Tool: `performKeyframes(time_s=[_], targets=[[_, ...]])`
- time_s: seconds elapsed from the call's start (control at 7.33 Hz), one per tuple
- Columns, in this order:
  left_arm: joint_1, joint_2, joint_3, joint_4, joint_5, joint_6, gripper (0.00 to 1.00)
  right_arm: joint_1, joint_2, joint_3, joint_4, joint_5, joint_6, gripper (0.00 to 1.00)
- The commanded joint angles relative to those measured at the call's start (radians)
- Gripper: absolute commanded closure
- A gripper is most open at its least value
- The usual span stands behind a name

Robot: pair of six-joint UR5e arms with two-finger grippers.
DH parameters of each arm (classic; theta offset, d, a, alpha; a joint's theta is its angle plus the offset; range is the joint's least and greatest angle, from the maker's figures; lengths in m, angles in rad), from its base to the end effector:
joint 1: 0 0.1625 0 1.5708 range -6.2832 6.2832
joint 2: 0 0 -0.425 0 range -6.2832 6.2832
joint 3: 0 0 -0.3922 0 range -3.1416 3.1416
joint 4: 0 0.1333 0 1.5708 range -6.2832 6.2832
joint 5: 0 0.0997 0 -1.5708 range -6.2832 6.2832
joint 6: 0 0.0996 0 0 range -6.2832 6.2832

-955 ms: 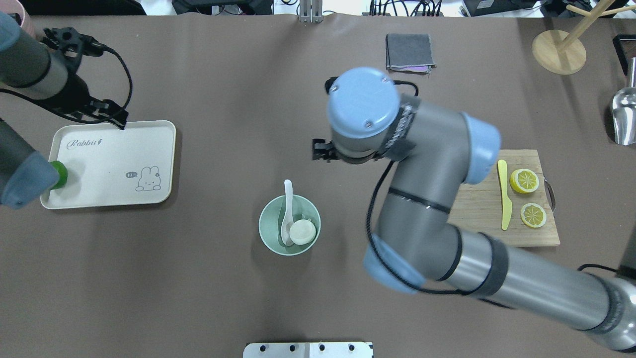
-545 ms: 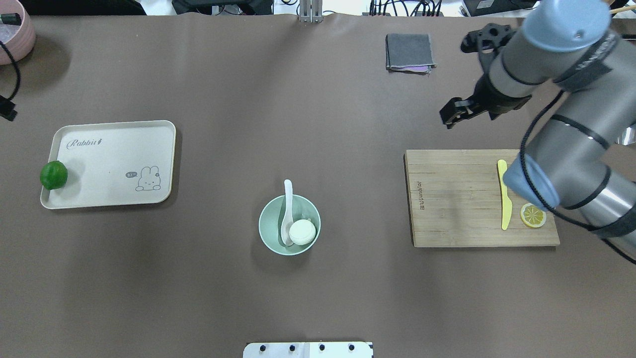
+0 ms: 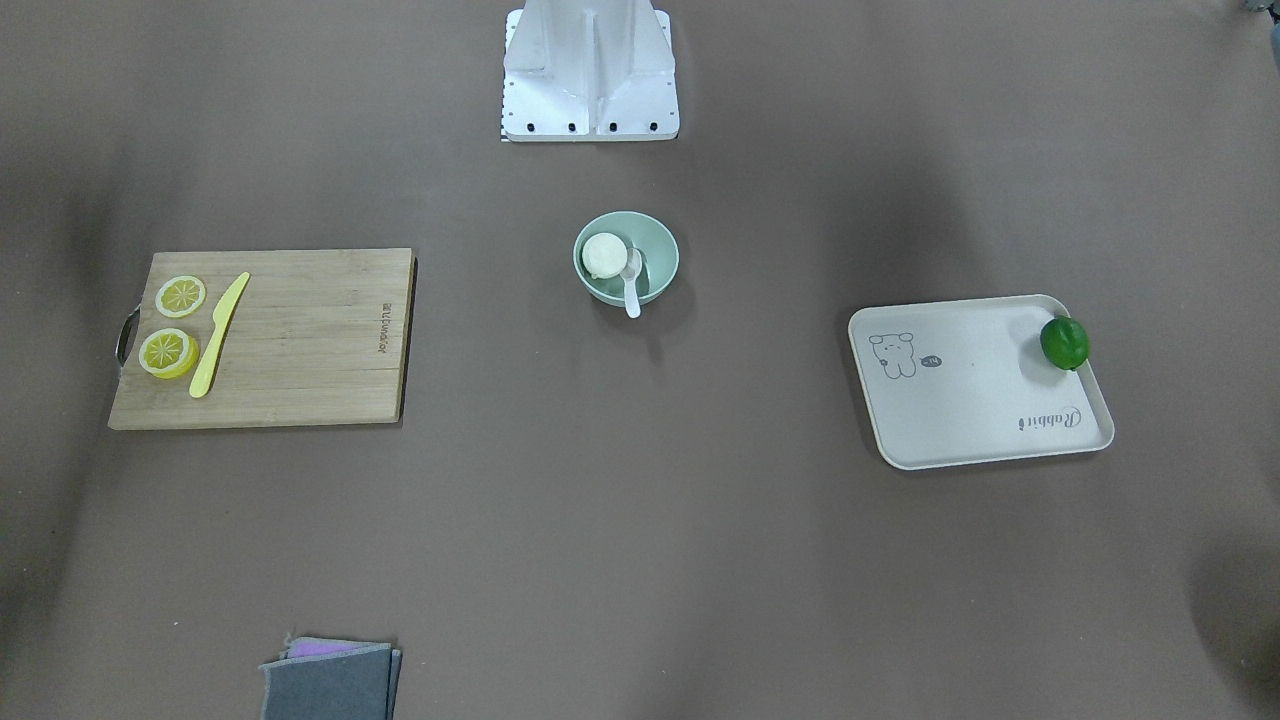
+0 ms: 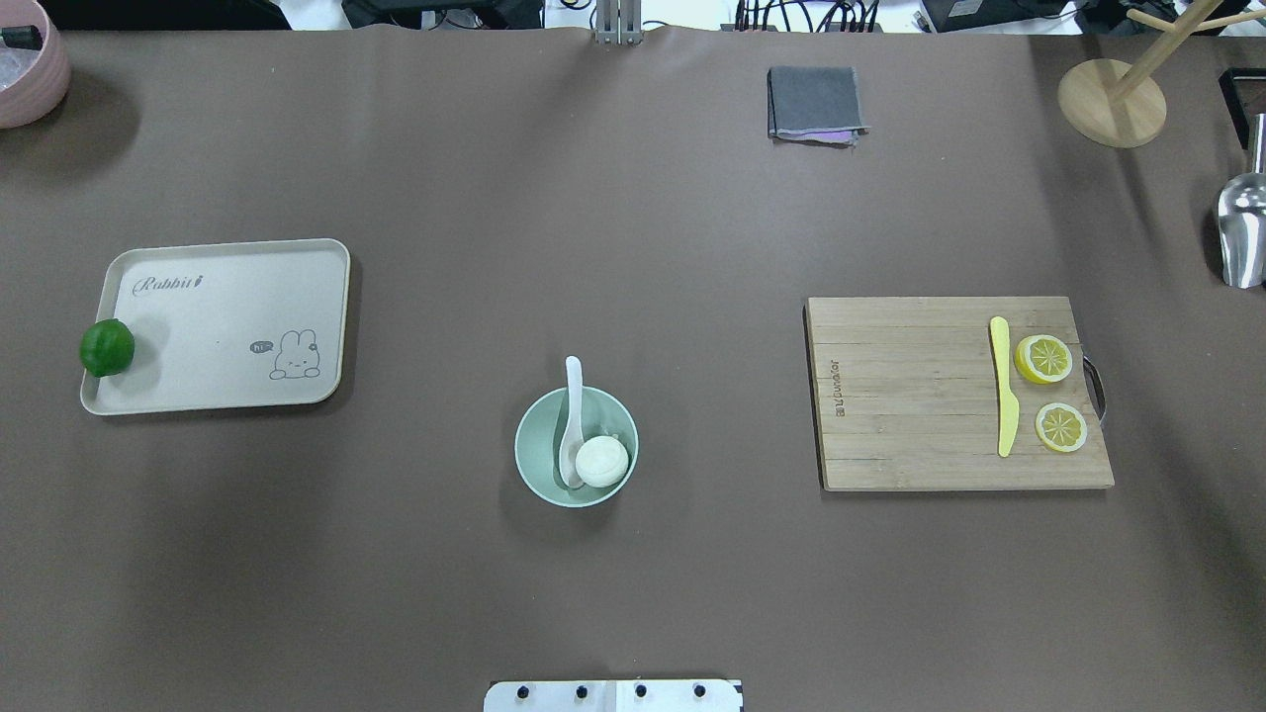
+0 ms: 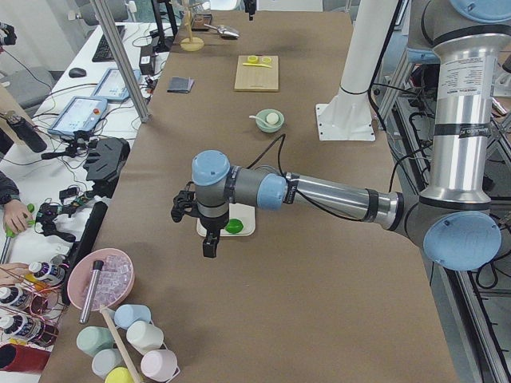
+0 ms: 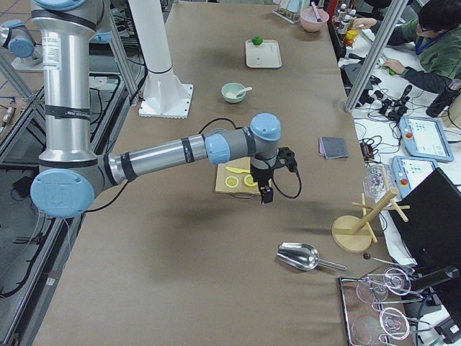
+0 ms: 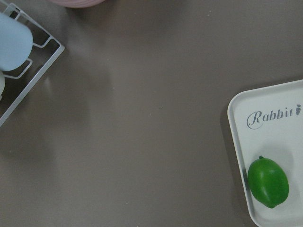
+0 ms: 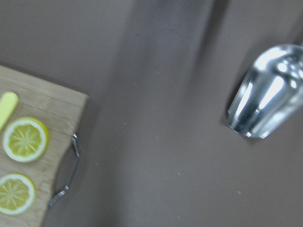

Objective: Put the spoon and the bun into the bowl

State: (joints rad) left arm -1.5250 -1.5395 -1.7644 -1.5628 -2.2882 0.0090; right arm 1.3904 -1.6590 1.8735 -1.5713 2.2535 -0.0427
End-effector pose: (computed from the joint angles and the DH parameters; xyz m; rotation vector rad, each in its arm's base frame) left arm -0.0456 -0.4864 0.5827 0.1345 0.7188 0.1077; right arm -0.0131 -0.4648 0.5567 0.1589 -0.6949 -0.2866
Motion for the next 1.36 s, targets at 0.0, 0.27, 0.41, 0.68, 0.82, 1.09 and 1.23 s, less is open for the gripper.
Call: performKeyframes(time_s=[0.0,0.27,0.41,0.68,0.82,1.09,1.23], targets=[[-0.047,0.042,0.006,0.012,-0.025,0.089,0.02,0.154,-0.111,-0.023,-0.004,0.008,-0.098,0.00],[-0.049,0.065,-0.009,0.003,-0.048,0.080,0.02,0.226,-0.174,-0.020,-0.003,0.020,-0.098,0.00],[-0.052,0.071,-0.021,0.001,-0.054,0.082,0.02,0.248,-0.205,-0.017,0.005,0.029,-0.100,0.00],[-0.047,0.096,-0.024,0.003,-0.042,0.088,0.02,0.252,-0.208,-0.019,-0.001,0.038,-0.106,0.00],[-0.049,0.098,-0.020,0.003,-0.040,0.088,0.02,0.252,-0.209,-0.019,0.004,0.038,-0.106,0.00],[-0.049,0.114,-0.019,0.003,-0.037,0.088,0.02,0.251,-0.209,-0.022,0.005,0.037,-0.106,0.00],[-0.050,0.119,-0.021,0.001,-0.039,0.089,0.02,0.251,-0.211,-0.022,0.004,0.037,-0.106,0.00]])
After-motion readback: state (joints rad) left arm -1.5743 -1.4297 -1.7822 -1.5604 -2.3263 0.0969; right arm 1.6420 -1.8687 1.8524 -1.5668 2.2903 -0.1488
